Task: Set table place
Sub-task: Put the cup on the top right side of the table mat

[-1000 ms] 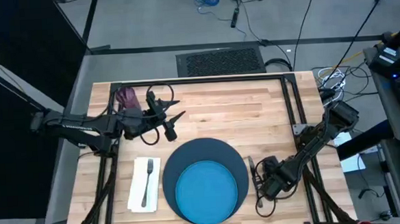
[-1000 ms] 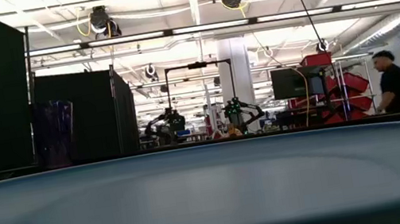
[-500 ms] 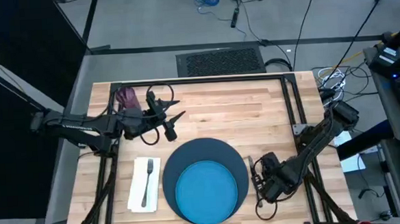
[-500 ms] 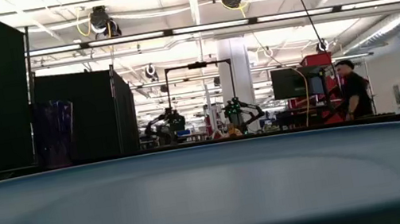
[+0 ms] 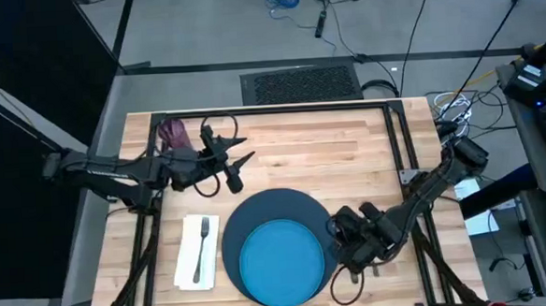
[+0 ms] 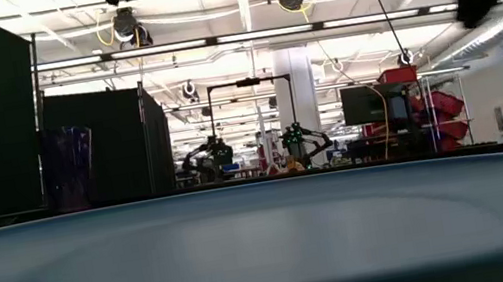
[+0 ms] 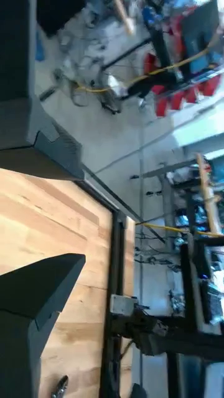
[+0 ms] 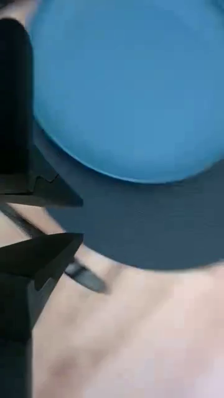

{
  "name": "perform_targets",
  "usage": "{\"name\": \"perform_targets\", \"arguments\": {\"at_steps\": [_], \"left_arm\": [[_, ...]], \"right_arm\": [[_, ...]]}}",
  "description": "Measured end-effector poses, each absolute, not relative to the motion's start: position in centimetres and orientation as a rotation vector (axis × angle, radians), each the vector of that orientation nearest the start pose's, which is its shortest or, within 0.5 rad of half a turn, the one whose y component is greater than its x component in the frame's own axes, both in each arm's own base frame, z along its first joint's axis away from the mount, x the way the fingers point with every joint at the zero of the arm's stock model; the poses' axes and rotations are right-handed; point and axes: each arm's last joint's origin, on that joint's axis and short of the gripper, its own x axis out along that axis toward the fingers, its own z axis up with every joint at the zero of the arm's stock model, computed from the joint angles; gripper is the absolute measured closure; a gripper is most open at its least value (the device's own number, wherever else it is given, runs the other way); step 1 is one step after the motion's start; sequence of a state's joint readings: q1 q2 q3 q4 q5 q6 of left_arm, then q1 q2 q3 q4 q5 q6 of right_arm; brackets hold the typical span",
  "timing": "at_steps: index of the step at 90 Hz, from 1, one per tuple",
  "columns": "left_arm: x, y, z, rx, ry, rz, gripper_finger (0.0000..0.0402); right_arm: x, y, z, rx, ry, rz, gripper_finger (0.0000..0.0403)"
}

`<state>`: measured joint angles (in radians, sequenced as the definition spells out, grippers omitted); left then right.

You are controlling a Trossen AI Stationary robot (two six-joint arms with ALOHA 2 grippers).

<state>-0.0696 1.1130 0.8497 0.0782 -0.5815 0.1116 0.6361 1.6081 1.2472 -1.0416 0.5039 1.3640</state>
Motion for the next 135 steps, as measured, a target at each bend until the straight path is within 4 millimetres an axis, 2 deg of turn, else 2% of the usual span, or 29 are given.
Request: {"name": "perform_targets", "arguments": {"at_steps": [12, 22, 30, 45, 59, 68, 83, 96, 110, 123, 135], "left_arm": [[24.3, 0.7, 31.0, 0.219, 0.29, 0.731, 0.0212], [22.7, 1.3, 31.1, 0.281, 0.358, 0.935, 0.0212], [21.0, 1.5, 31.9, 0.266, 0.35, 0.967, 0.0212], [17.2, 2.7, 33.6, 0.096, 0.256, 0.984, 0.0212], [14.1, 4.5, 35.0, 0.004, 0.156, 1.093, 0.0212], [13.1, 5.7, 35.1, -0.014, 0.144, 1.192, 0.0212], [12.4, 8.4, 34.5, -0.018, 0.208, 1.353, 0.0212], [11.3, 10.9, 34.0, -0.06, 0.287, 1.458, 0.0212], [9.7, 12.9, 33.3, -0.121, 0.427, 1.579, 0.0212], [9.0, 13.9, 31.8, -0.307, 0.574, 1.525, 0.0212], [8.7, 14.3, 32.1, -0.358, 0.66, 1.537, 0.0212]], "right_arm": [[25.6, 14.9, 24.7, 0.263, 0.915, -0.657, 0.0339], [26.8, 12.6, 24.7, 0.138, 0.957, -0.655, 0.0339], [28.0, 10.0, 24.7, 0.063, 0.999, -0.667, 0.0339], [31.1, 3.9, 25.1, -0.031, 0.986, -0.632, 0.0339], [34.5, -1.2, 26.7, -0.016, 0.795, -0.389, 0.0339], [35.7, -4.3, 28.1, 0.051, 0.609, -0.236, 0.0339], [35.6, -9.6, 29.7, 0.177, 0.403, -0.239, 0.0339], [34.7, -13.7, 30.0, 0.269, 0.335, -0.235, 0.0339], [34.1, -15.6, 29.2, 0.324, 0.356, -0.246, 0.0339], [34.5, -15.9, 28.4, 0.319, 0.38, -0.239, 0.0339], [34.8, -16.0, 27.7, 0.313, 0.4, -0.234, 0.0339]]}}
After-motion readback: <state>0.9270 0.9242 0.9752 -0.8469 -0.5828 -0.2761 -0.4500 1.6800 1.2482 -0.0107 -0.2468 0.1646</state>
